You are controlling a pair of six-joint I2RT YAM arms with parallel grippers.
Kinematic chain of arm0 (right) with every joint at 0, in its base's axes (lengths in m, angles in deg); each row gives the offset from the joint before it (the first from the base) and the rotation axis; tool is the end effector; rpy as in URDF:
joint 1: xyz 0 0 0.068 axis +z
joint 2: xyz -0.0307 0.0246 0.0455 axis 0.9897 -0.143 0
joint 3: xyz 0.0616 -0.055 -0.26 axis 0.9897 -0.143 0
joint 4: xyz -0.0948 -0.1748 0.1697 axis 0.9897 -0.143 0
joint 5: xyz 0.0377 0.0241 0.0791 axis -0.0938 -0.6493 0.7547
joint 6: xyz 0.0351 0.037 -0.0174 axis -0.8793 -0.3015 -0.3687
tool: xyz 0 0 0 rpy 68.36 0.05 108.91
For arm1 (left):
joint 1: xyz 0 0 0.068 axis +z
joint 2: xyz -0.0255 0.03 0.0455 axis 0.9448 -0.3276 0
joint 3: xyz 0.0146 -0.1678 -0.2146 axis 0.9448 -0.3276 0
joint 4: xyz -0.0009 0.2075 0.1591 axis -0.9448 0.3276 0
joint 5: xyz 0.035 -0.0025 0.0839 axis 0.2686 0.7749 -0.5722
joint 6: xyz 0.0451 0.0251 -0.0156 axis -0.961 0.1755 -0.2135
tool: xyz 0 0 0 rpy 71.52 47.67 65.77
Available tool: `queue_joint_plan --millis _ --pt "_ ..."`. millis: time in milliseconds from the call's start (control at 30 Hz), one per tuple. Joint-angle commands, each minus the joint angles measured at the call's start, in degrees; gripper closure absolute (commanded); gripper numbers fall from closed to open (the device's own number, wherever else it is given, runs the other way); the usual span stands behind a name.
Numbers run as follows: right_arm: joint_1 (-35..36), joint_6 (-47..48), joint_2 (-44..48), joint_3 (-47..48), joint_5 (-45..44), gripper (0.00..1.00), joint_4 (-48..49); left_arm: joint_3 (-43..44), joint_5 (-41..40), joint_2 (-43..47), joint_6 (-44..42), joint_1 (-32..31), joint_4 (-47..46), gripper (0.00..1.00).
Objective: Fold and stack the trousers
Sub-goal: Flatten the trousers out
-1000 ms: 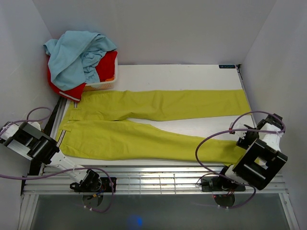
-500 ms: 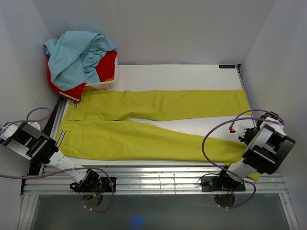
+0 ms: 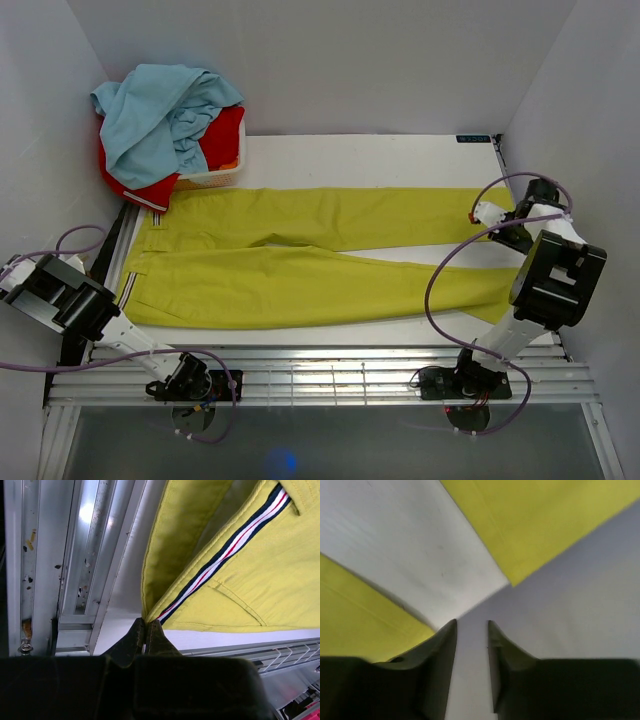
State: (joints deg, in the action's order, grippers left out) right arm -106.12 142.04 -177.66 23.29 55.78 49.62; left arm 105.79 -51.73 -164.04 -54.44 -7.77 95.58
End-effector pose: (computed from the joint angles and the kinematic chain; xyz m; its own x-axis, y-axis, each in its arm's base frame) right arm 0.3144 -0.1422 0.2046 -0.4433 -0.8962 -0.0164 -0.8008 0.4042 -0.4419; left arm 0.1621 0.2888 0.1739 -0.8938 -0.4257 -0.1414 -0.3440 0.8528 -0.3930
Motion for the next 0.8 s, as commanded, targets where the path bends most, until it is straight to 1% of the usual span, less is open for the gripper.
queue_joint_plan --millis 0,33,67,100,133,167,200,233,267,300,333,367,400,433,467,533,600,667,767 --pt "4.29 -8.59 -1.54 -2.84 -6.28 0.57 6.85 0.77 1.60 0.77 -0.71 0.17 -6.06 1.00" --pt "4.56 -9.84 -1.71 -2.15 -6.38 0.45 6.34 0.51 1.87 0.86 -0.71 0.00 -5.97 1.00" --pt "4.04 -11.16 -1.45 0.47 -5.69 0.34 4.51 0.07 2.22 0.95 -0.63 -0.01 -5.97 1.00" --pt "3.16 -11.95 -0.23 2.24 -2.90 0.33 2.40 -0.20 2.31 1.21 -0.62 -0.18 -5.97 1.00" --pt "2.02 -12.13 0.91 4.17 -0.78 0.32 -3.53 -0.98 2.31 1.30 -0.71 -0.44 -5.97 1.00" --pt "-0.86 -11.27 2.14 6.02 2.29 0.31 -6.72 -1.25 2.31 1.47 -0.80 -0.62 -5.97 1.00" --pt "-2.19 -9.69 5.02 8.04 5.28 0.32 -9.80 -1.51 2.31 1.47 -0.89 -0.62 -6.06 1.00" --pt "-3.68 -4.45 6.97 8.32 6.87 0.32 -16.45 -1.69 2.22 1.56 -1.06 -0.71 -5.97 1.00" --pt "-6.83 -1.36 8.99 7.89 8.54 0.35 -18.95 -1.69 2.22 1.65 -1.15 -0.62 -5.97 1.00" --pt "-8.08 1.81 13.71 6.58 9.34 0.38 -20.63 -1.69 2.13 1.56 -1.33 -0.62 -6.06 1.00" --pt "-9.05 4.80 16.36 1.69 9.00 0.42 -21.60 -1.69 2.13 1.47 -1.41 -0.62 -6.06 1.00" --pt "-10.28 10.13 18.91 -1.40 8.21 0.49 -22.13 -1.52 2.13 1.30 -1.50 -0.62 -6.14 1.00" --pt "-10.73 12.45 23.90 -4.57 7.16 0.51 -22.14 -1.43 2.13 1.21 -1.59 -0.62 -6.06 1.00" --pt "-10.82 14.21 26.30 -10.86 6.63 0.51 -22.23 -1.34 2.13 1.21 -1.59 -0.71 -6.06 1.00" --pt "-10.82 16.23 28.15 -13.54 6.28 0.51 -22.84 -1.25 2.13 1.12 -1.59 -0.62 -6.06 1.00" --pt "-10.64 17.13 31.85 -19.94 6.01 0.50 -23.37 -1.25 2.40 0.95 -1.68 -0.62 -6.06 1.00" --pt "-10.12 15.91 32.56 -22.95 5.40 0.48 -22.93 -1.34 2.57 1.03 -1.59 -0.62 -6.06 1.00" --pt "-9.94 14.06 31.86 -24.98 6.01 0.43 -23.02 -1.60 2.66 1.12 -1.68 -0.62 -6.06 1.00" --pt "-9.94 10.63 29.05 -25.08 7.85 0.40 -24.68 -1.78 2.66 1.12 -1.68 -0.62 -5.97 1.00"
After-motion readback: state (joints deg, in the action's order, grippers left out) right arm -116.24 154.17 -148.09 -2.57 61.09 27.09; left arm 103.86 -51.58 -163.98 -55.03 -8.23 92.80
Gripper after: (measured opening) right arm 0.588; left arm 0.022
